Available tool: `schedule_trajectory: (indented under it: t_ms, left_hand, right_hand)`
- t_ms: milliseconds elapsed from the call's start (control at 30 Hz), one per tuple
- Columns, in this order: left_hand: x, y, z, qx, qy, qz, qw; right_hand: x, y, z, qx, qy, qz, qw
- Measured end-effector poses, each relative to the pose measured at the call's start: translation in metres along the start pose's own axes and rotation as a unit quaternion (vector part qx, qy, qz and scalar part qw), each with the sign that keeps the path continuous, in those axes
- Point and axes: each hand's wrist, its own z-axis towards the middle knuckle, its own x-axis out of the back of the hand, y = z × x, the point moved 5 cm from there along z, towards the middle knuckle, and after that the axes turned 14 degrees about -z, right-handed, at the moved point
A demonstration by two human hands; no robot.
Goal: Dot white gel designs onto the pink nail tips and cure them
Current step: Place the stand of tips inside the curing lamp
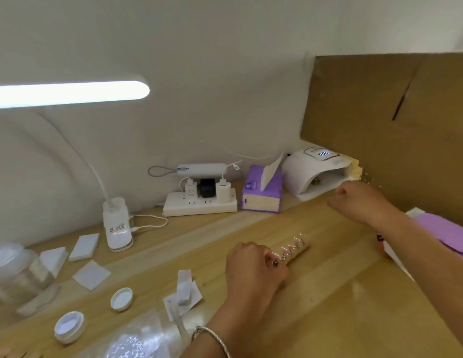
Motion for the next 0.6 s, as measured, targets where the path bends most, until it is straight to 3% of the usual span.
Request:
schedule_trajectory:
  t_ms: [200, 400, 600]
  left_hand:
    - [-0.023, -0.004, 0.034, 0.038, 0.028, 0.001, 0.999]
    - [-0.028, -0.006, 0.039, 0.014, 0.047, 0.016, 0.999]
    - [-0.031, -0.007, 0.039, 0.018, 0.043, 0.032, 0.998]
  right_hand:
    - [-0.045, 0.010, 0.073, -0.063, -0.051, 0.013, 0.997]
    - [-0.079, 0.015, 0.119, -0.111, 0.005, 0.123, 0.986]
    - [-0.088, 0.023, 0.149, -0.174, 0.049, 0.076, 0.980]
